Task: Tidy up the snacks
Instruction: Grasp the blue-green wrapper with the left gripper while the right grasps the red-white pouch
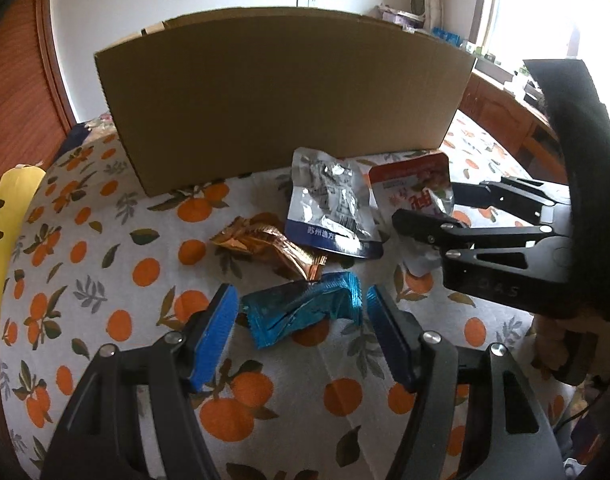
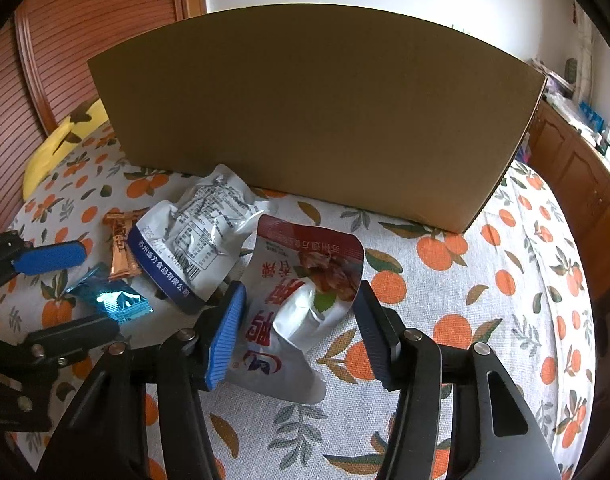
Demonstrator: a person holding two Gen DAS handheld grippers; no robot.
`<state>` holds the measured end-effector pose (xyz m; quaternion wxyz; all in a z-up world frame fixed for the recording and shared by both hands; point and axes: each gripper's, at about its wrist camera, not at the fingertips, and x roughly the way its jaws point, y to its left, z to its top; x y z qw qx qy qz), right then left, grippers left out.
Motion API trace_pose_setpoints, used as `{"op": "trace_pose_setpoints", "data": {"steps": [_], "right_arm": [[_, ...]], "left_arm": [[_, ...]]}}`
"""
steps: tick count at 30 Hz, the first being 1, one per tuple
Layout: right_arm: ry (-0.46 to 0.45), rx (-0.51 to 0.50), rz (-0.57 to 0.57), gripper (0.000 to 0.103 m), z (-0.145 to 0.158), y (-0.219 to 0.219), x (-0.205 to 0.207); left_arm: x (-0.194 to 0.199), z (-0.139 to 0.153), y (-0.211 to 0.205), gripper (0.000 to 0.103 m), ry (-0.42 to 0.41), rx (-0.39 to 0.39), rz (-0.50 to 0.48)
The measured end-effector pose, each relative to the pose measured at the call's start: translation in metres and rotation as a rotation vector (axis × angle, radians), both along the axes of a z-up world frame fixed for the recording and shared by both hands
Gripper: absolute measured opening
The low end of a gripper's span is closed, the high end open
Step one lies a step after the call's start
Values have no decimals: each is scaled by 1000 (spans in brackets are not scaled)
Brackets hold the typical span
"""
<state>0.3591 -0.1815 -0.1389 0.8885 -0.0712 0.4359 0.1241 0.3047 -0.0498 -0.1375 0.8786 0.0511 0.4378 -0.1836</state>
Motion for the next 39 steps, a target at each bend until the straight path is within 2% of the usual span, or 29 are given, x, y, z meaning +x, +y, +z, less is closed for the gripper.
{"op": "trace_pose_setpoints", "data": {"steps": [9,11,13,16,19,24,39], "right_arm": [[0,0,0,56,0,0,0],[0,1,0,56,0,0,0],[0,0,0,56,0,0,0],[1,2,0,56,0,-1,0],[1,1,0,56,0,-1,0],[1,1,0,56,0,-1,0],[1,-1,3,55,0,1,0]], "left_arm": [[1,-6,-9,67,-4,37,0],[-1,-6,-10,60,-13,46,-1],[-5,-6,-14,44,-30,68,-11],[-11,-5,-14,35,-23,67,-48],[-17,-2,-13,33,-26,74,-68],[-32,4,-6,33,-22,21,-63],[-75,53,16,33,-132,-7,-24]]}}
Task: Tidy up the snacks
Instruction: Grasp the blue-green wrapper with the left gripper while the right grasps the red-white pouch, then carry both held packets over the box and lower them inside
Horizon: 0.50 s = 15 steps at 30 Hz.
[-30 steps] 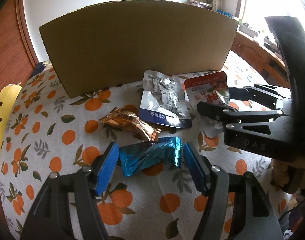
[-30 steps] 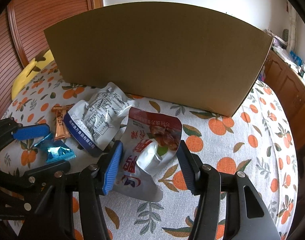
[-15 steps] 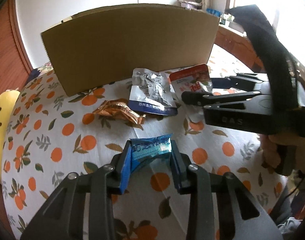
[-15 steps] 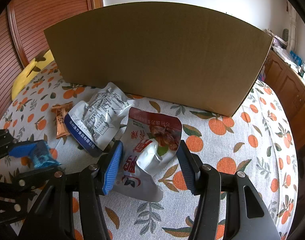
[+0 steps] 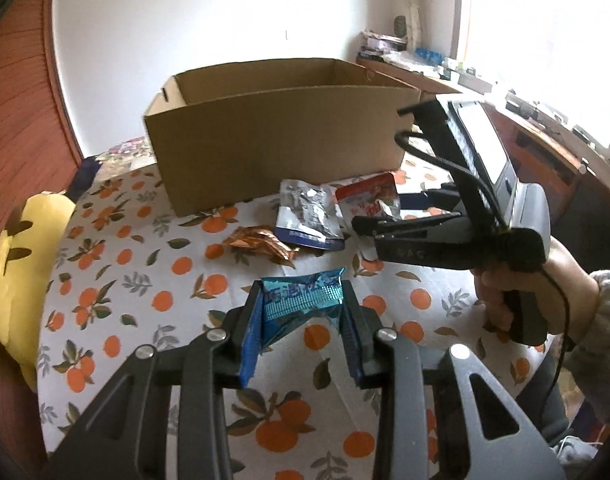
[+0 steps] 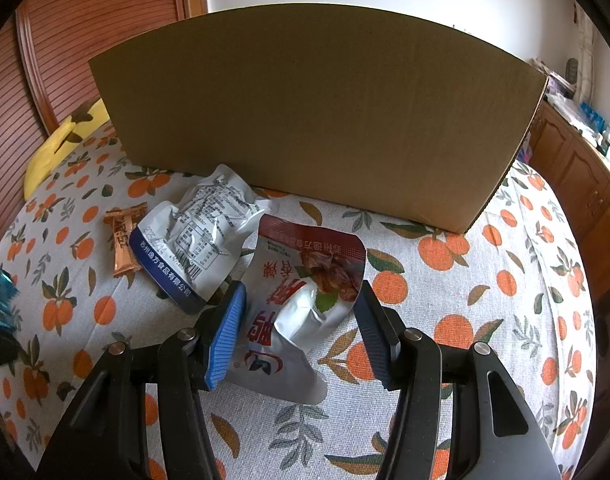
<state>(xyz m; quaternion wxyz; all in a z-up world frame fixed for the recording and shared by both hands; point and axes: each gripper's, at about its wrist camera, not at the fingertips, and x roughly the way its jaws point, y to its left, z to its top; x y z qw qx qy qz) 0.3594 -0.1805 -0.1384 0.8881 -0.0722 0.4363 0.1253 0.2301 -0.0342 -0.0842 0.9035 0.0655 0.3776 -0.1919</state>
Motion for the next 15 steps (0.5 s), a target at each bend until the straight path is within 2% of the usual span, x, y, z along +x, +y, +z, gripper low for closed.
{"op": "trace_pose_setpoints", "data": {"steps": [4,5,10,11,13,15], "right_arm": [[-10,-19,15,45,3,4,-3],[-10,-20,13,39,3,5,-3],[-16,12,-10,34,7,-1,-9],[-21,11,-15,29,8,-3,-11],[-24,43,-21,26,15,-8,-15],[-20,19,-28,24,18,-8,-17]], "left_arm": [[-7,8,10,34,-12,-20,22],[-9,9,12,34,-13,-26,24],[-15,14,15,34,-25,-33,27],[-15,14,16,34,-26,-36,27],[-15,13,15,34,-26,-39,26],[-14,13,13,34,-25,-38,22]]}}
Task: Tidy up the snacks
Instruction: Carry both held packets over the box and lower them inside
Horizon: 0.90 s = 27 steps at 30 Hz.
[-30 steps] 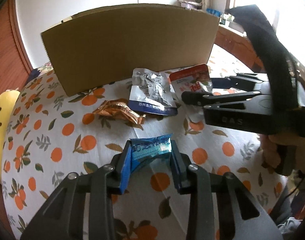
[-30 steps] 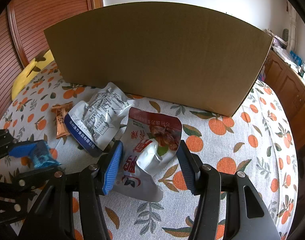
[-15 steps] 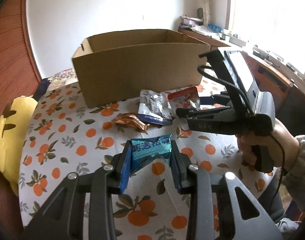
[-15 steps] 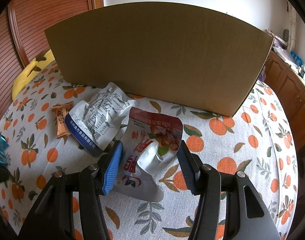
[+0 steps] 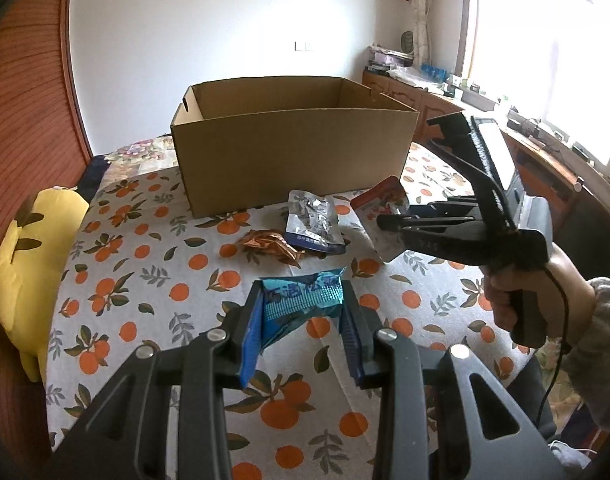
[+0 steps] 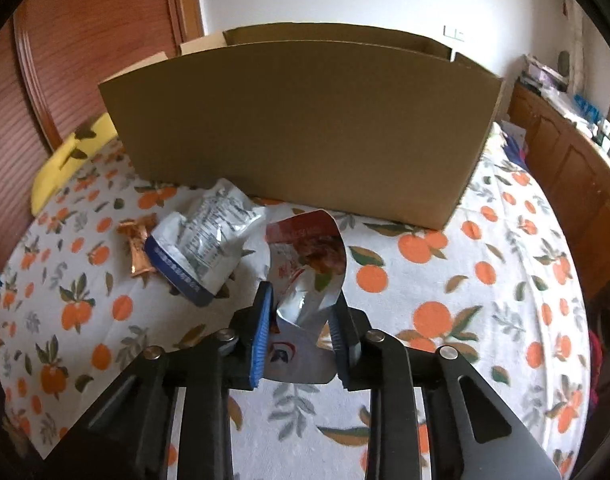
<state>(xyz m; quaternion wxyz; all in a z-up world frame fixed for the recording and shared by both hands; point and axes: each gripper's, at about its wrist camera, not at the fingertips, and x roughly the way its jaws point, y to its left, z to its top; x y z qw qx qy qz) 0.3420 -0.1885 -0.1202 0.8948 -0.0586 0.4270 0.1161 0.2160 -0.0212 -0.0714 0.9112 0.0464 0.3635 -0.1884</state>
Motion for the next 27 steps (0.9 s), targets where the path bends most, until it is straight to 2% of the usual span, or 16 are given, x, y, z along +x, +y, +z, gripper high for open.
{"op": "trace_pose_setpoints", "data": {"steps": [3,9,16,21,27], "right_arm": [[-19,-4,6,20,6,0,-7],[-47,30,22,19,21,1,-20],[-95,122,25,19,43,-7,-38],[-127,165,25,19,66,-15,-41],[-185,164,38,20,102,-16,-31]], "left_arm": [[0,1,-2,34,-5,-5,-5],[4,2,-4,34,-12,-15,-4],[17,11,-7,34,-39,-43,-10],[38,30,-9,34,-69,-66,-25],[67,58,-8,34,-132,-68,-46]]}}
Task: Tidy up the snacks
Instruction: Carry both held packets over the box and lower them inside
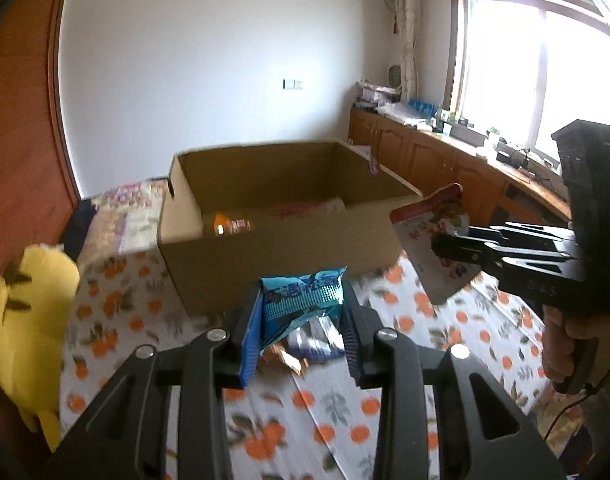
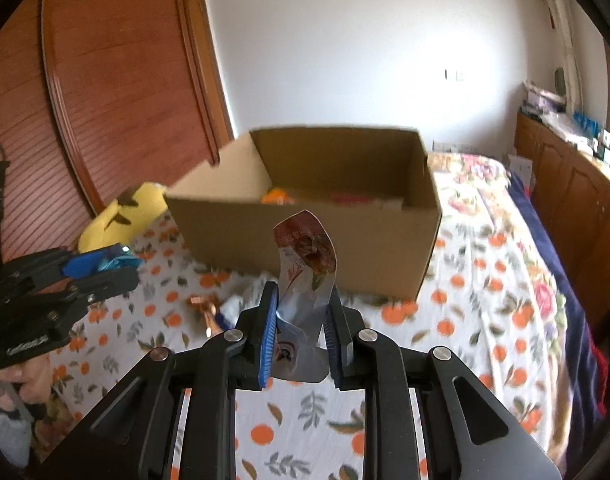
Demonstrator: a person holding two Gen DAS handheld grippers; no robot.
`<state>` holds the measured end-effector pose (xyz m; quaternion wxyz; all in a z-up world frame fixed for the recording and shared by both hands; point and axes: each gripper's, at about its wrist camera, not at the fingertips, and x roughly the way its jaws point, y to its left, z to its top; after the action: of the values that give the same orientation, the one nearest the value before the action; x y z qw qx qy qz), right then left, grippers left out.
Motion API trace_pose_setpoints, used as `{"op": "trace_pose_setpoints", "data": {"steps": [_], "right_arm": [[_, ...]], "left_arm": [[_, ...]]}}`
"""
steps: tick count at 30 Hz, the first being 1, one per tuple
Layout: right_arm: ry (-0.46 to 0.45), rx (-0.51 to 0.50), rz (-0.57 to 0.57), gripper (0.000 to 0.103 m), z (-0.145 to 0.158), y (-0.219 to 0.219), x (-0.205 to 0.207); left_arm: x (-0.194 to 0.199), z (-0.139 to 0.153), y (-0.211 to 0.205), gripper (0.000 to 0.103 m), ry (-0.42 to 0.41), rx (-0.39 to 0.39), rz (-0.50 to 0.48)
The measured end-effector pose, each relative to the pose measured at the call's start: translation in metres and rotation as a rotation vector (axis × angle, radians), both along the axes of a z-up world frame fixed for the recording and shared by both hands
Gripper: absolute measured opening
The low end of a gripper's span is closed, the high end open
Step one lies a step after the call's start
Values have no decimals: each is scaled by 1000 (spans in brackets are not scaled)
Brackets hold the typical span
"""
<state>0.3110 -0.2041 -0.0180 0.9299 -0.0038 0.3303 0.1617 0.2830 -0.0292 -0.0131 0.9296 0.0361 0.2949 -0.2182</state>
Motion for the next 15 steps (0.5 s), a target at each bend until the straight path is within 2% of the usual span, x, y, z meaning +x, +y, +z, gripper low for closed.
{"op": "trace_pose_setpoints", "data": {"steps": [5,11,15], "right_arm": [[-60,-1,-12,20,24,1,6],[-105,9,-19,20,38,1,14],[-133,16,-35,20,47,-3,21]], "left_arm": [[26,20,1,34,-46,-19,-31],[51,28,-8,34,-93,-3,-64],[70,27,-15,34,-116,-27,-88]]}}
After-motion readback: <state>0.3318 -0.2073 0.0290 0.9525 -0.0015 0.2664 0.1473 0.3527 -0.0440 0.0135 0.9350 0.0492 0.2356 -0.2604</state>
